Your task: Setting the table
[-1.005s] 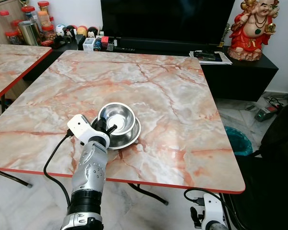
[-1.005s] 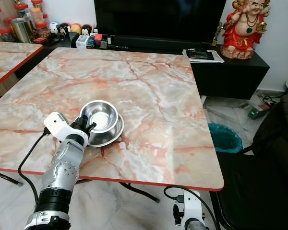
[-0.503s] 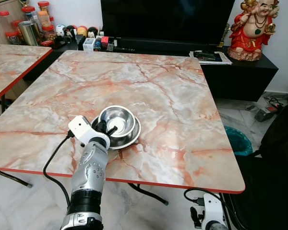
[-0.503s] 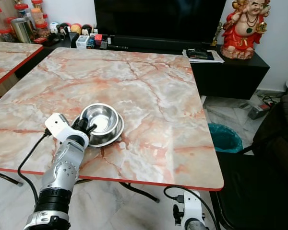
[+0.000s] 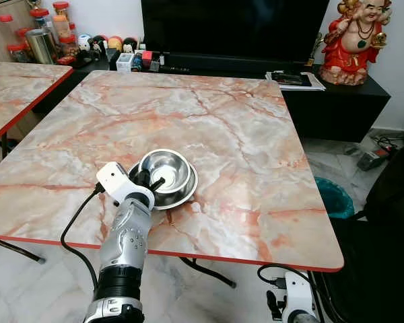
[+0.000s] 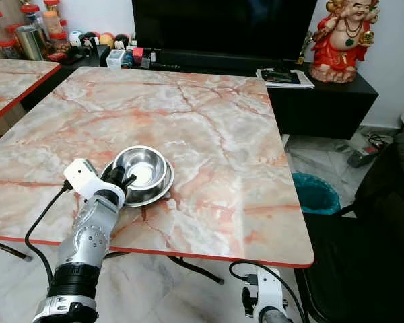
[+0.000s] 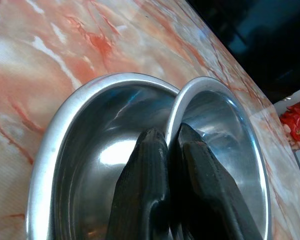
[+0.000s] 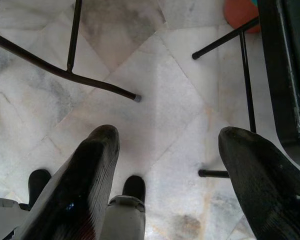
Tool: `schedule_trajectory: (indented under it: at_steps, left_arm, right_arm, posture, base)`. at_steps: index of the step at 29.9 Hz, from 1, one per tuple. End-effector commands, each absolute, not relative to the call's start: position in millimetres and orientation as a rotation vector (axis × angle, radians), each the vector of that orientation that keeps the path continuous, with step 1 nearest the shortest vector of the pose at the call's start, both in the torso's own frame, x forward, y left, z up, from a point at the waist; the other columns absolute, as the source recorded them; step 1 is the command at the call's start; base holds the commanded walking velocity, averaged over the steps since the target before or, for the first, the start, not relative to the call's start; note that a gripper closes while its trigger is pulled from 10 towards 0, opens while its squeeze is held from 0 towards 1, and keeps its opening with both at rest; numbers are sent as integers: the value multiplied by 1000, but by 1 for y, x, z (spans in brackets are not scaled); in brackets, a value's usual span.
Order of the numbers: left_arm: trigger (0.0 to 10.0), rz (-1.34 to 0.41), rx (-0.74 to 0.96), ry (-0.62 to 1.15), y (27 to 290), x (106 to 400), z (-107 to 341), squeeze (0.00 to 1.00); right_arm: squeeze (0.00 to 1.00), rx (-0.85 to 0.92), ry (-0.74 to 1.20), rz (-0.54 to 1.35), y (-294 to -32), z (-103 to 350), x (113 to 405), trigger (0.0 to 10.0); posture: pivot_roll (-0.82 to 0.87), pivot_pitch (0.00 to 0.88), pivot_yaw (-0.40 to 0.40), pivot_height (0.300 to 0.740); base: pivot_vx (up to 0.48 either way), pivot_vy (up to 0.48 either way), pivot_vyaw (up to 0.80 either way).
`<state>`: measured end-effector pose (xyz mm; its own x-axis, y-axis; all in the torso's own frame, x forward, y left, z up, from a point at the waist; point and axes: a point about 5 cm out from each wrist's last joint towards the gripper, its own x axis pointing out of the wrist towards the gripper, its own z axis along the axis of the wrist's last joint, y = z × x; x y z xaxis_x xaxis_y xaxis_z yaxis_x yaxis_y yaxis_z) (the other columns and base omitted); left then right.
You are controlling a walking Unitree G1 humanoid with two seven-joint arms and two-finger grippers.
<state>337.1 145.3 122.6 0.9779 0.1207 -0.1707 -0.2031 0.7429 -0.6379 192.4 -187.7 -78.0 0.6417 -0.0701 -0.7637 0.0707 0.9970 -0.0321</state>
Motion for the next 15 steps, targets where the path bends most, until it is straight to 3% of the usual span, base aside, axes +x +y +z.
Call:
schedule_trajectory:
  at_steps: [1, 2, 3, 4, 5, 9, 10, 11, 12, 13, 14, 15]
  left_arm:
    - [10000, 156, -698, 116, 141, 341, 130, 1000]
    - [10000, 154, -698, 115, 141, 341, 130, 1000]
    - [10000, 152, -697, 114, 141, 341, 130, 435]
    - [10000, 151, -697, 114, 141, 342, 130, 435]
    - [10000, 151, -697, 114, 141, 342, 130, 0]
    - [10000, 156, -703, 108, 142, 342, 130, 0]
    - [10000, 156, -702, 108, 142, 342, 130, 188]
    - [10000, 156, -702, 108, 142, 342, 130, 188]
    - [10000, 156, -702, 108, 142, 342, 130, 106]
    - [10000, 156, -703, 108, 142, 342, 130, 106]
    - [10000, 156, -702, 108, 142, 342, 130, 0]
    - [10000, 156, -701, 109, 142, 342, 130, 0]
  right_arm:
    - [0, -3, 855, -83, -188, -76, 196, 10000]
    - [0, -4, 855, -83, -188, -76, 196, 10000]
    - [0, -4, 854, -83, -188, -76, 197, 10000]
    - [0, -4, 854, -83, -188, -76, 197, 10000]
    - [0, -3, 854, -84, -188, -75, 197, 10000]
    - [0, -3, 854, -85, -188, -76, 197, 10000]
    - [0, -3, 854, -85, -188, -76, 197, 10000]
    - [0, -3, 854, -85, -188, -76, 197, 10000]
    - [0, -2, 854, -85, -188, -76, 197, 10000]
    - [0, -2, 854, -86, -188, -76, 197, 10000]
    - [0, -2, 854, -86, -188, -76, 197, 10000]
    - [0, -2, 854, -86, -188, -76, 197, 10000]
  posture:
    - [37, 0, -29, 714]
    - [37, 0, -29, 714]
    - [37, 0, -29, 714]
    - [37, 0, -29, 714]
    - [37, 0, -29, 714]
    - [37, 0, -28, 714]
    - [37, 0, -28, 714]
    - [37, 0, -28, 714]
    - [37, 0, -28, 714]
    - [37, 0, -28, 714]
    - [37, 0, -28, 714]
    - [37, 0, -28, 714]
  base:
    - [0, 0, 0]
    - [0, 0, 0]
    - [0, 0, 0]
    - [0, 0, 0]
    - [0, 0, 0]
    - [0, 0, 0]
    - [0, 0, 0]
    - [0, 0, 0]
    - [0, 0, 0]
    - [0, 0, 0]
    - [0, 0, 0]
    - [0, 0, 0]
